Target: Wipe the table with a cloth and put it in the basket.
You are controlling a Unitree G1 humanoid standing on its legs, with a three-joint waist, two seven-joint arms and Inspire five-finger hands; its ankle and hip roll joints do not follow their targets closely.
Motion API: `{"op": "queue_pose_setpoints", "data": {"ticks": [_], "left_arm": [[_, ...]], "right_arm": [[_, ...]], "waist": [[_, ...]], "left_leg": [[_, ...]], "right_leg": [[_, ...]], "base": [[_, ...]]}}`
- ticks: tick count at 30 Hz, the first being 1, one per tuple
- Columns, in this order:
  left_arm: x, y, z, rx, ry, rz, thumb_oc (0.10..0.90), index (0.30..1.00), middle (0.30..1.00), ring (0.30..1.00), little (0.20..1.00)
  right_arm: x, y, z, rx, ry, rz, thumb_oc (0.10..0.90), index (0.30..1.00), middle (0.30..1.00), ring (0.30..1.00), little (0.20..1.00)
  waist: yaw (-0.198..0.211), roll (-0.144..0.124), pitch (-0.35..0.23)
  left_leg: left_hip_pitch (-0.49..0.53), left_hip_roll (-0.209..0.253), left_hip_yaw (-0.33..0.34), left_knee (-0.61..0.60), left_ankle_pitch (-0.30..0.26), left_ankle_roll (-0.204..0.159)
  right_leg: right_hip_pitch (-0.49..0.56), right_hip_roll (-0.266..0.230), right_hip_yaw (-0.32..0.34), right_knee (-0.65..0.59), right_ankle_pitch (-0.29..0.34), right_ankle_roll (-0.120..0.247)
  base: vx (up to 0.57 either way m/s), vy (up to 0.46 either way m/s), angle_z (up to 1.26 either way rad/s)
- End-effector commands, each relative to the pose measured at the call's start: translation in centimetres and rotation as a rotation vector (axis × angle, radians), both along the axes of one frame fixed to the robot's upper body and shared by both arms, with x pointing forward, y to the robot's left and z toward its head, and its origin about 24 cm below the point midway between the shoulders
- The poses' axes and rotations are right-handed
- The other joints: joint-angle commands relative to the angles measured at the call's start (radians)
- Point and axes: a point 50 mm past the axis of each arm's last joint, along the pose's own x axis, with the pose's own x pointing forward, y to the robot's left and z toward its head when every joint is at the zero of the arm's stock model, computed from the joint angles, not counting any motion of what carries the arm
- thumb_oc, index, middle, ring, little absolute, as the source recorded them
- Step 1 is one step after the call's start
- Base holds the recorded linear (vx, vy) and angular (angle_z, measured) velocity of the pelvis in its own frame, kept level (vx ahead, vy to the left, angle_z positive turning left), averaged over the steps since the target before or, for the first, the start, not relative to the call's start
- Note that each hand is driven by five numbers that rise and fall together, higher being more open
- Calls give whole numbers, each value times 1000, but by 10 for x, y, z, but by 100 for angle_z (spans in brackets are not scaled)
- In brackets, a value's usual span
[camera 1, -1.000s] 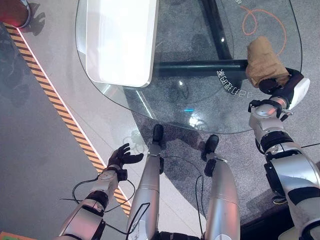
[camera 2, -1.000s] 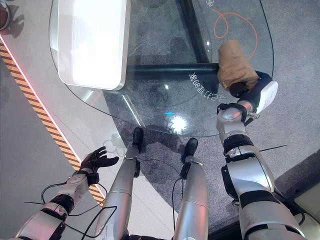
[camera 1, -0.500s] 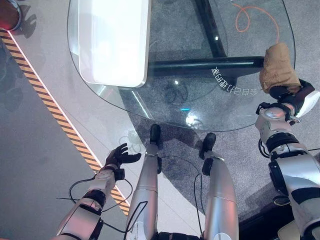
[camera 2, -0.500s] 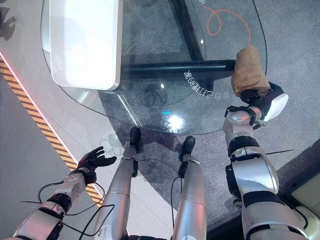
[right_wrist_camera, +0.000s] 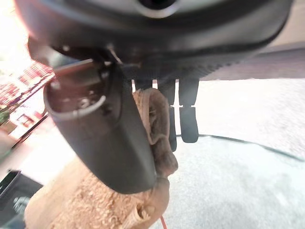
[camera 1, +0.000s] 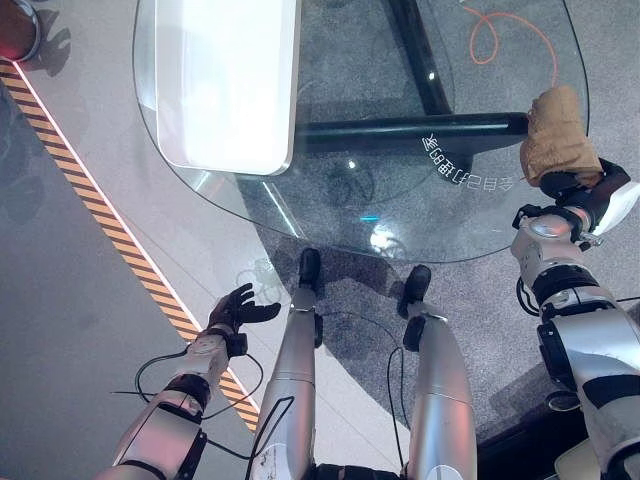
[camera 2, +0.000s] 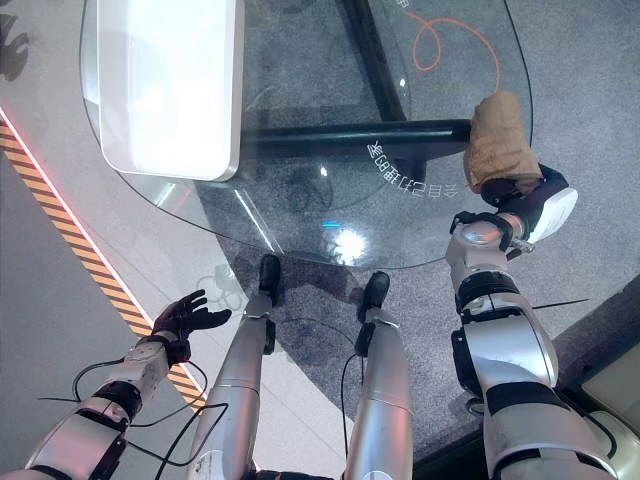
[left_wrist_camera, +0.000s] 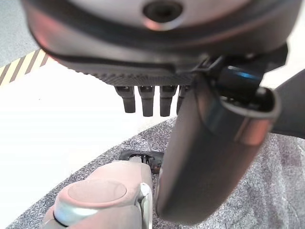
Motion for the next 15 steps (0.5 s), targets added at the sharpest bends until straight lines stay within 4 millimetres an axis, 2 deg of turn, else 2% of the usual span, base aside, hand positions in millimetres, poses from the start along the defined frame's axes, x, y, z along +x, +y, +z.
{"op": "queue_pose_setpoints", "data": {"ticks": [1,11,15], "left_arm": [[-13,21,-7,17,37,84,800,900,900,900,900],[-12,16,-8,23,31,60,800,900,900,900,900],[-11,10,-9,18,28,46,800,900,900,900,900]], "right_arm": [[-4,-8,56,-272,-129,-4,100,300,300,300,200],[13,33,44,-496,18,174,100,300,300,300,200],[19,56,38,-569,66,255,100,300,300,300,200]], "waist": [[3,12,-24],[15,25,-24],[16,31,-24]], "left_leg": [[22,-54,96,34,-68,92],[24,-61,98,29,-60,91],[22,-63,103,30,-58,90]], "right_leg": [[24,87,-12,-61,26,-30],[30,82,-20,-68,22,-37],[29,81,-21,-68,20,-40]], "base": [[0,0,0],[-1,-1,0],[0,0,0]]}}
